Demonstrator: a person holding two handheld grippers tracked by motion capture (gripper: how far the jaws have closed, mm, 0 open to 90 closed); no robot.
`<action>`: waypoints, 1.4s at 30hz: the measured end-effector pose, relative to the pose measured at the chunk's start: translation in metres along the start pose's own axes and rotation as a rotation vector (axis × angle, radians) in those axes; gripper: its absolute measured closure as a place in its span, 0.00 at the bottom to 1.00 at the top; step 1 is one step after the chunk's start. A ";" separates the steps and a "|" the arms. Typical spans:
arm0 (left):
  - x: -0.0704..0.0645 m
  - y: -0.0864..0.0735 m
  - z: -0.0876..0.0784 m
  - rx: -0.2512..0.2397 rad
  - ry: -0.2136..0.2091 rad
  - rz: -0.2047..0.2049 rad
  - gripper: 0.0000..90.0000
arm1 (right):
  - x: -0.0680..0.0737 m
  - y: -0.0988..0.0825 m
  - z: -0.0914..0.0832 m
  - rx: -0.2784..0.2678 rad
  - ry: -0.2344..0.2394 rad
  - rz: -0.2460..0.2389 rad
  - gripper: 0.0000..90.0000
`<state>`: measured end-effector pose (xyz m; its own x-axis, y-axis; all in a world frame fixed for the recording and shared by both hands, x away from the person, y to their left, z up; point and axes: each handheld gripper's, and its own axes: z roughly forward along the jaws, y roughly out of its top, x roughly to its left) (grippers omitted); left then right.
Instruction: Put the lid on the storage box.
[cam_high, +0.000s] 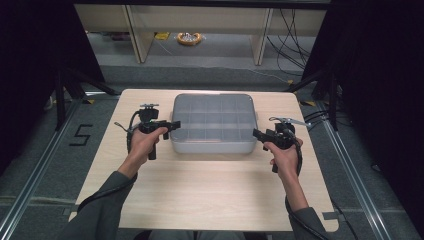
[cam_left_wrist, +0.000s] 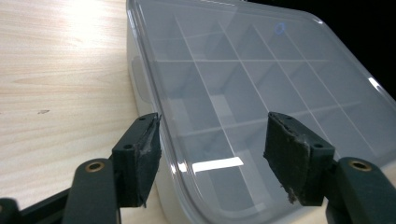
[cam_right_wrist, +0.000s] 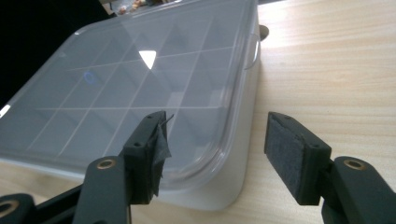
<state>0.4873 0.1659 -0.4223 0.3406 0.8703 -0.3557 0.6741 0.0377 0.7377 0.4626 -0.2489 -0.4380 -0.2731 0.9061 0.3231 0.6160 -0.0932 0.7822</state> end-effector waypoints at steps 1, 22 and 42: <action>0.000 -0.002 -0.004 0.002 -0.005 0.006 0.39 | 0.001 -0.001 -0.004 0.000 0.015 0.000 0.44; -0.016 -0.048 -0.035 0.010 -0.082 0.098 0.33 | 0.021 -0.026 -0.027 0.040 0.075 -0.009 0.35; -0.036 -0.086 -0.039 0.017 -0.168 0.168 0.22 | 0.026 -0.047 -0.032 0.064 0.121 -0.077 0.31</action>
<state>0.3913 0.1508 -0.4503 0.5522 0.7698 -0.3203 0.6093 -0.1103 0.7852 0.4033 -0.2342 -0.4498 -0.4057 0.8529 0.3286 0.6347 0.0042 0.7727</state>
